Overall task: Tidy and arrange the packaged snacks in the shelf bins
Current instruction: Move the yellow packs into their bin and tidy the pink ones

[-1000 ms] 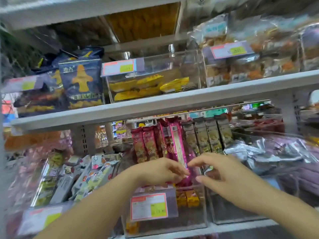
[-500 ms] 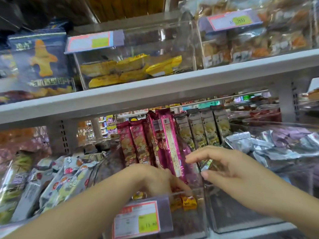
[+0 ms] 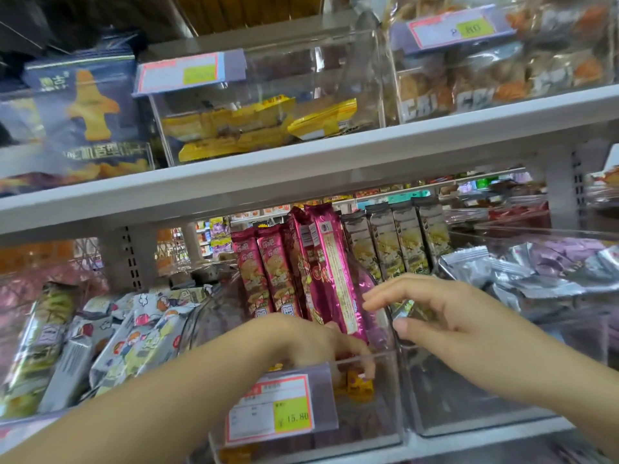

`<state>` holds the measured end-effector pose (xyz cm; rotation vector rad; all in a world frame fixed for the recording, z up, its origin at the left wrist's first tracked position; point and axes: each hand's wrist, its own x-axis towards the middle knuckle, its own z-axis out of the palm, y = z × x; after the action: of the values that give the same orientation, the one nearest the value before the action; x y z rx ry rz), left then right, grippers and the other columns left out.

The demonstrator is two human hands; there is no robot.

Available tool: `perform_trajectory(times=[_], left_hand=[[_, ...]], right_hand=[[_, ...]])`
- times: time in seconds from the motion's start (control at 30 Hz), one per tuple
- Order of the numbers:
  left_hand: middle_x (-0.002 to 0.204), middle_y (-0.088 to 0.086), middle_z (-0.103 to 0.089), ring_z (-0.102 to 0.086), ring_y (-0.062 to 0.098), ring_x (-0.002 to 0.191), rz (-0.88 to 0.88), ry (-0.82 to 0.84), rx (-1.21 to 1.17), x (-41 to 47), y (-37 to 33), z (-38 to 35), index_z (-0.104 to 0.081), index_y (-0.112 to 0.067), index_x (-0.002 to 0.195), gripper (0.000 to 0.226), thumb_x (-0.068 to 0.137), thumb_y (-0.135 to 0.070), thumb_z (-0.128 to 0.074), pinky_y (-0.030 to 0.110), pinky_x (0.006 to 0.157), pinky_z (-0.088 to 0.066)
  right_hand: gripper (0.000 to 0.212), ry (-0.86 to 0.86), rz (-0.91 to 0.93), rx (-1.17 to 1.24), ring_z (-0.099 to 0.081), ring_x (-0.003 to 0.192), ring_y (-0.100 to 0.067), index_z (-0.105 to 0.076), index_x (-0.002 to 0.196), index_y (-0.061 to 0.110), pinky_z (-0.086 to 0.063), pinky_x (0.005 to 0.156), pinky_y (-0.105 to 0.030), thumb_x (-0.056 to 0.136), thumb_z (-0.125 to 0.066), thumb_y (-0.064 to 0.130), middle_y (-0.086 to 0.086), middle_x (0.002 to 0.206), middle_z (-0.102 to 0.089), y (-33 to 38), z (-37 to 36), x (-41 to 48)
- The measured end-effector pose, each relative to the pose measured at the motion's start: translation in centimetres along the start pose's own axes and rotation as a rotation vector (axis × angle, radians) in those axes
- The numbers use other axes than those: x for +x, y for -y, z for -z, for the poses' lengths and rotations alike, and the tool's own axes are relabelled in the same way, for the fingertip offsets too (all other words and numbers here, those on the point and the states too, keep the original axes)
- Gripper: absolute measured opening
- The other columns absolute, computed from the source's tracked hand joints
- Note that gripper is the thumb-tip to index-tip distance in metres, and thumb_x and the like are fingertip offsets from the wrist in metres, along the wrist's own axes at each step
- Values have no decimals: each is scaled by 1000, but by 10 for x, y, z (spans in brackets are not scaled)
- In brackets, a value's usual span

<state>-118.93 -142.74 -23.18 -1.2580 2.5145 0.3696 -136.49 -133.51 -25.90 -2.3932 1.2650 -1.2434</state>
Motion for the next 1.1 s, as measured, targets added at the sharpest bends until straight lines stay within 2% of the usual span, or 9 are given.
perform_trajectory(times=[0.07,0.17,0.27,0.4,0.53,0.73,0.83,0.93,1.1], left_hand=[[118,0,-37,-45,24,114,-14,30,28,1,1,0,-50,-24,134,38,95,-20,-50,29,94,-35],[124,8,-49,-50,27,111,-24,71,51,5,6,-3,-54,-47,112,30,83,-45,-60,45,102,-41],[136,12,-45,-45,36,123,-18,69,109,10,12,-7,-45,-53,126,48,81,-60,-61,51,105,-37],[120,6,-44,-49,32,113,-17,21,42,14,17,-7,-52,-43,118,32,88,-47,-62,38,100,-39],[115,0,-38,-49,24,108,17,-101,-36,2,18,-1,-47,-41,116,38,84,-52,-63,32,94,-40],[97,9,-68,-62,20,80,-48,-283,-468,-11,26,13,-47,-28,113,26,91,-28,-62,32,65,-48],[95,5,-68,-63,17,75,-25,-317,-570,-20,28,22,-48,-26,119,31,91,-30,-62,26,61,-41],[90,1,-70,-63,14,70,-24,-348,-646,-33,32,25,-50,-28,118,29,92,-28,-62,25,60,-39],[86,-6,-71,-65,9,68,-53,-449,-700,-57,35,20,-49,-32,118,29,91,-29,-61,20,56,-45]], right_hand=[[33,5,-3,-9,-40,109,28,-62,97,50,-34,82,4,94,-54,18,49,116,-45,1,0,0],[31,24,-16,-20,-51,110,14,-60,97,52,-44,86,-10,94,-53,22,49,116,-44,2,0,-1],[29,33,-28,-9,-57,106,5,-60,97,53,-47,86,-15,93,-52,25,47,115,-46,4,0,-2],[29,39,-40,-1,-59,105,-2,-59,96,54,-47,93,-22,93,-52,26,45,115,-48,5,0,-3],[29,46,-26,9,-56,106,7,-60,94,54,-44,88,-10,93,-52,26,44,114,-49,5,1,-3],[31,54,-47,31,-63,102,-31,-58,96,57,-53,88,-36,90,-54,27,43,112,-51,8,0,-3],[29,31,-47,33,-63,103,-12,-61,95,53,-51,90,-28,91,-55,25,39,111,-53,7,-2,-2],[30,2,-46,56,-50,106,17,-63,96,47,-43,88,-5,92,-56,18,34,110,-55,8,-5,-3],[27,4,-51,17,-43,109,21,-60,102,47,-34,89,-3,92,-58,22,38,111,-51,17,-11,-6]])
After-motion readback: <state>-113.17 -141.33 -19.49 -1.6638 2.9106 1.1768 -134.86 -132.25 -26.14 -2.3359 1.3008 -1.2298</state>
